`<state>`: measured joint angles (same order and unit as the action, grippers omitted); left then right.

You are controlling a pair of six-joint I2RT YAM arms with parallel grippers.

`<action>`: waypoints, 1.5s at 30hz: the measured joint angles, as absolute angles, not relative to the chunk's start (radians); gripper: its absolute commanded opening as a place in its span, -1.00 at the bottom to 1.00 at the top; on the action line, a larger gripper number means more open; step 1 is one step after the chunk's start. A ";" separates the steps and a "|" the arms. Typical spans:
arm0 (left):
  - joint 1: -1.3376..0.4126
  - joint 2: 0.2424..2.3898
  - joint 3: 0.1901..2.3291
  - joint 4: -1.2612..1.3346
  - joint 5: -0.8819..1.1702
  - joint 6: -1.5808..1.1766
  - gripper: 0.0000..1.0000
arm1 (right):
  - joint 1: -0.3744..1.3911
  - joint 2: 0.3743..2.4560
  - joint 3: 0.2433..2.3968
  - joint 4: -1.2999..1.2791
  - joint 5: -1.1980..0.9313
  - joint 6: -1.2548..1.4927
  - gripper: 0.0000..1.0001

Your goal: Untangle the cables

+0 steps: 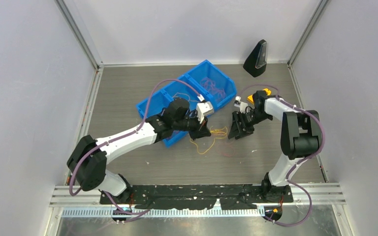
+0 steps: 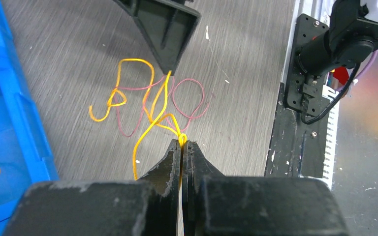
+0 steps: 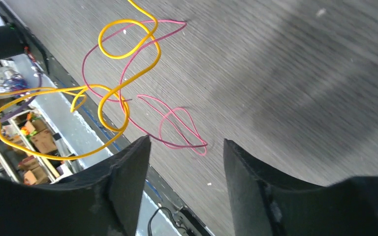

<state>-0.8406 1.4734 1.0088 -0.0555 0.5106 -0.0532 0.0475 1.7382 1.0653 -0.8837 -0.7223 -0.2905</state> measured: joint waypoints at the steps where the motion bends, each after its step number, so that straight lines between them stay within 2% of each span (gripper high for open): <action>1: -0.839 1.473 1.011 -0.056 0.513 -0.053 -1.00 | 0.047 1.748 1.062 -0.867 -0.744 -0.271 0.08; 5: -0.839 1.473 1.013 -0.056 0.521 -0.052 -1.00 | 0.047 1.779 1.061 -0.796 -0.820 -0.221 -0.28; 9: -0.832 1.473 1.016 -0.059 0.525 -0.053 -1.00 | 0.047 1.801 1.061 -0.751 -0.867 -0.206 -0.85; 15: -0.785 1.451 1.069 -0.126 0.520 -0.003 -1.00 | 0.035 1.818 1.062 -0.781 -0.878 -0.239 -0.89; 21: -0.705 1.224 1.077 -0.266 0.521 0.148 -1.00 | -0.097 1.805 1.076 -0.819 -0.813 -0.270 -0.89; 27: -0.484 1.037 1.141 -0.358 0.540 0.228 -1.00 | -0.167 1.754 1.103 -0.831 -0.706 -0.295 -0.89; 36: -0.299 1.068 1.207 -0.415 0.542 0.423 -1.00 | -0.165 1.747 1.132 -0.877 -0.688 -0.315 -0.89; 45: -0.268 1.116 1.222 -0.540 0.571 0.498 -1.00 | -0.165 1.734 1.152 -0.912 -0.688 -0.340 -0.89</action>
